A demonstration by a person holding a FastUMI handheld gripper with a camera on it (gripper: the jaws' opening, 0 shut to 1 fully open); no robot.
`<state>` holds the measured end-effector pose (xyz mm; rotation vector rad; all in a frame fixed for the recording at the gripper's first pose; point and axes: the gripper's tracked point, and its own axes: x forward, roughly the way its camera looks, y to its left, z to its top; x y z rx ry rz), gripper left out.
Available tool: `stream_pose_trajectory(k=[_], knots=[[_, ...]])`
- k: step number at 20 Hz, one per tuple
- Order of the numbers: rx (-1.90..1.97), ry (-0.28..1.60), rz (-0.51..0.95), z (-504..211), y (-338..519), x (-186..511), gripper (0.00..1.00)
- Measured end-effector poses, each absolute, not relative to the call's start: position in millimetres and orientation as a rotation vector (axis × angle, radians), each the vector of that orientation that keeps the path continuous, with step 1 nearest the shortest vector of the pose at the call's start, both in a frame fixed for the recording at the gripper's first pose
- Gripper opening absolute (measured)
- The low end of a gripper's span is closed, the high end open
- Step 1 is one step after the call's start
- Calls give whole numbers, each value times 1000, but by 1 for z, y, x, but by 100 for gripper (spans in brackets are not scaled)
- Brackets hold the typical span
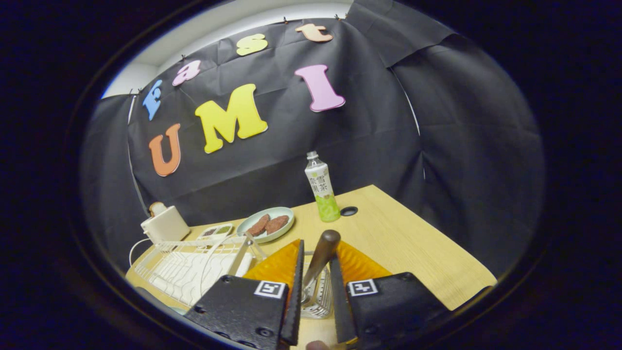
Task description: Take the plate from the dish rack, then take the spoon from the basket and place it into the plate.
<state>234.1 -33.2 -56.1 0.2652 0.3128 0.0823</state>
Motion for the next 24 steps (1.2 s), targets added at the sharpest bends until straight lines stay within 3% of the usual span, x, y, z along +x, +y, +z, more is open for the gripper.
stream_pose_trajectory(k=[1,7,16,24], knots=[[273,317,95,-54,-29,233,25],[261,336,104,-44,-18,227,13],[255,211,48,17,-36,208,8],[257,135,162,68,16,127,8]])
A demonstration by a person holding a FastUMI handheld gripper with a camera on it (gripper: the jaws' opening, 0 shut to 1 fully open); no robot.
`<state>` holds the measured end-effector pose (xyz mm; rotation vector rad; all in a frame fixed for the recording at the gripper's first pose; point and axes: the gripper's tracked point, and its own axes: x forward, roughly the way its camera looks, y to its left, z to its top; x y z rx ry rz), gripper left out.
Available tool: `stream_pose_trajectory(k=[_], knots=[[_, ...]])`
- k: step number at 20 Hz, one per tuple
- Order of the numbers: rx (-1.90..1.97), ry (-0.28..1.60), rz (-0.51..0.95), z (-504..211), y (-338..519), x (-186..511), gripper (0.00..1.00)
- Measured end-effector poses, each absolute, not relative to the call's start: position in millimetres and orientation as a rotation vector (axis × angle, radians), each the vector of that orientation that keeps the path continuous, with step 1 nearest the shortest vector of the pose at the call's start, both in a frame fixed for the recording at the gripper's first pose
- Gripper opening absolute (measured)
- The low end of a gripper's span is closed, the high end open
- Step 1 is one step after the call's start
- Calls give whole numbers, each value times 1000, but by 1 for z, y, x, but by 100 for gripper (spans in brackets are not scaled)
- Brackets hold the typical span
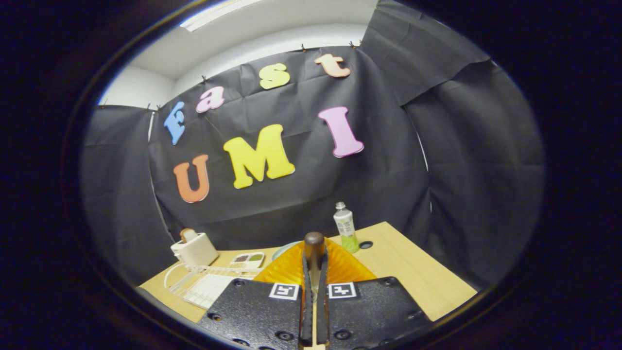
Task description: Take the plate from the dish rack, then take the spoon from the basket and place it into the plate.
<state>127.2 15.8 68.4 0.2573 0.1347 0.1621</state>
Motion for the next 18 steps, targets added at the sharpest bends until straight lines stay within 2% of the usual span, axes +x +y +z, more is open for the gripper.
stream_pose_trajectory(k=[9,18], knots=[[278,220,276,15,96,48,8],[351,386,379,-67,163,26,8]])
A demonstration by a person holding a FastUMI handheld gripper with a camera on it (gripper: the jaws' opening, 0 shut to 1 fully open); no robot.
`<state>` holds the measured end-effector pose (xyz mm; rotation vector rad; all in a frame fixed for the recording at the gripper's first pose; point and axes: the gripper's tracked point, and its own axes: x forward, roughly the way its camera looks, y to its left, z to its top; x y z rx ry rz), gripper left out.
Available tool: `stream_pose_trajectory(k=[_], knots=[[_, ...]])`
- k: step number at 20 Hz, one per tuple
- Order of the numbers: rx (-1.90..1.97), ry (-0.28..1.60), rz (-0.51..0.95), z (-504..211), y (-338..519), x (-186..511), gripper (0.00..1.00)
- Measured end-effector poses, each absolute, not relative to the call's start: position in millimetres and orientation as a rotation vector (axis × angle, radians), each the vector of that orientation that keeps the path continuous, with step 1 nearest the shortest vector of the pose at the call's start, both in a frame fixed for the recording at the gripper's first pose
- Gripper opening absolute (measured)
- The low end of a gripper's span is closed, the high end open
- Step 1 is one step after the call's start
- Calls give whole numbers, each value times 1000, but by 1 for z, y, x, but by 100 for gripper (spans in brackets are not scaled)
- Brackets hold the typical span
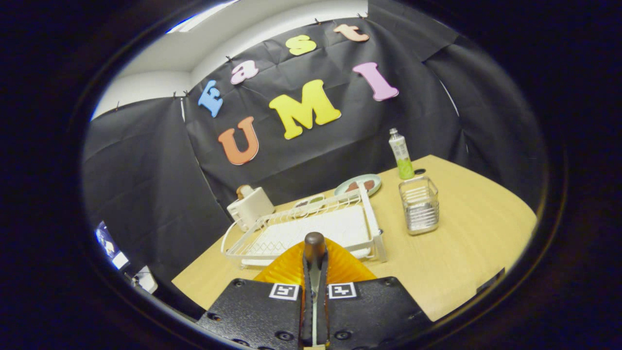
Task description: Take the plate from the dish rack, then take the spoon from the basket and place it into the plate.
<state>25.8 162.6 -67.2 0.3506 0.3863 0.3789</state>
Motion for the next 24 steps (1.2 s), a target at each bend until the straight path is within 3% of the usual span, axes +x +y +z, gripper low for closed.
stream_pose_trajectory(k=[4,9,14,19,24], knots=[[377,430,385,-92,176,23,9],[365,427,397,-95,167,26,18],[371,405,355,-86,145,38,39],[341,359,295,-66,122,49,75],[224,260,242,-34,107,49,91]])
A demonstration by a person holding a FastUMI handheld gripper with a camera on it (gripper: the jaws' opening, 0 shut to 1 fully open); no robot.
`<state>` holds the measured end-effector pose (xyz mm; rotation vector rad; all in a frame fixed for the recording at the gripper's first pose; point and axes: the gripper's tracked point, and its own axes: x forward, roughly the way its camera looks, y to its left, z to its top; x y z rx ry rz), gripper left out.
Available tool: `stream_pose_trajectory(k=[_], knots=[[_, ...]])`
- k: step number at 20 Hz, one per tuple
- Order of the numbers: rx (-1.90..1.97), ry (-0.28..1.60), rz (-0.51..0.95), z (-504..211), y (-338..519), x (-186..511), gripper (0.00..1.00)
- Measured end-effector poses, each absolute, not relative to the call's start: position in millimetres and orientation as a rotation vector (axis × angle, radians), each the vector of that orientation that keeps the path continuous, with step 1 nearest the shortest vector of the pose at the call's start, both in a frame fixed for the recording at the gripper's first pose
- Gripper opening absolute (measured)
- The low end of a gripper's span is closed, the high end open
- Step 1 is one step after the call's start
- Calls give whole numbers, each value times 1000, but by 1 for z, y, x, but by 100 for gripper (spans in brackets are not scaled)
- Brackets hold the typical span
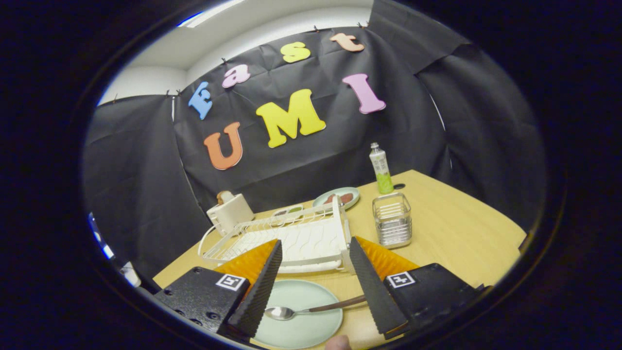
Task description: Take the plate from the dish rack, then take the spoon from the basket and place it into the plate.
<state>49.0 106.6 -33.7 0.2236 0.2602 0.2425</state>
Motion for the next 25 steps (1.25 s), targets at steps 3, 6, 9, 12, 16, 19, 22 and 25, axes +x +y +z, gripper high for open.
stream_pose_trajectory(k=[3,6,9,12,16,19,22,25], knots=[[126,166,195,-4,96,43,96],[20,43,101,33,80,32,100],[16,-6,92,49,78,12,100],[9,-28,96,53,82,2,100],[-3,-69,94,56,86,-15,100],[-13,-69,106,48,94,-22,100],[-7,-58,109,44,98,-21,100],[7,-42,117,37,99,-19,100]])
